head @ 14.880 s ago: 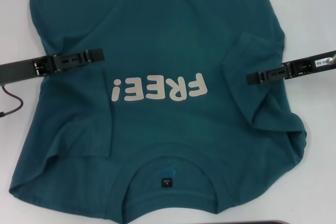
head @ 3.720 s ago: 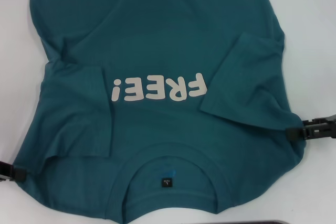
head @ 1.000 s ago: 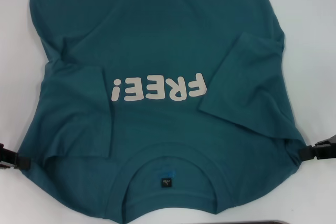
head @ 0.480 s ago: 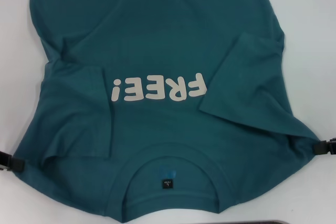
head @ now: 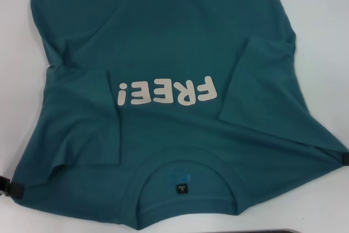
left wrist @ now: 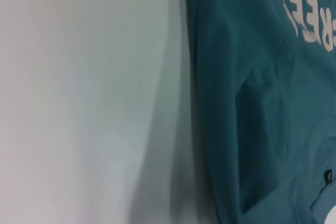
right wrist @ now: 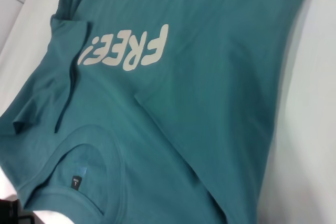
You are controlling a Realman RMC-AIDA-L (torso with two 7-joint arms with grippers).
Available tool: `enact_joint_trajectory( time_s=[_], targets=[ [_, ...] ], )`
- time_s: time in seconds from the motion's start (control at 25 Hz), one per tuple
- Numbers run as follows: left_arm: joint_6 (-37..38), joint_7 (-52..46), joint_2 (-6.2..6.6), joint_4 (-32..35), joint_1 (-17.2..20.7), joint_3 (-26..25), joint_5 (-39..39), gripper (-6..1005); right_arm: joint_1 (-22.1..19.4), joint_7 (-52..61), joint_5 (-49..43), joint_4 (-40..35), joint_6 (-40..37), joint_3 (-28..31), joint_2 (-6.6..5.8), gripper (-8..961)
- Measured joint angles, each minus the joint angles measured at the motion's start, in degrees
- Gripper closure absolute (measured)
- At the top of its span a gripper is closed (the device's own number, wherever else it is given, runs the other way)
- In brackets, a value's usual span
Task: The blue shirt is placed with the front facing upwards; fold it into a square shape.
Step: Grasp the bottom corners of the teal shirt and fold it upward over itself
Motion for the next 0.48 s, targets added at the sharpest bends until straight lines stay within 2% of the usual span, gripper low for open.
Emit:
enact_joint_trajectory(
  time_s=[0.48],
  targets=[
    [1.34,0.15,-0.4,-0.37,2.02,-0.01,0.06,996,-2.61,-1.68,0.05,-0.6,-2.14,2.43,-0.54,924]
  ],
)
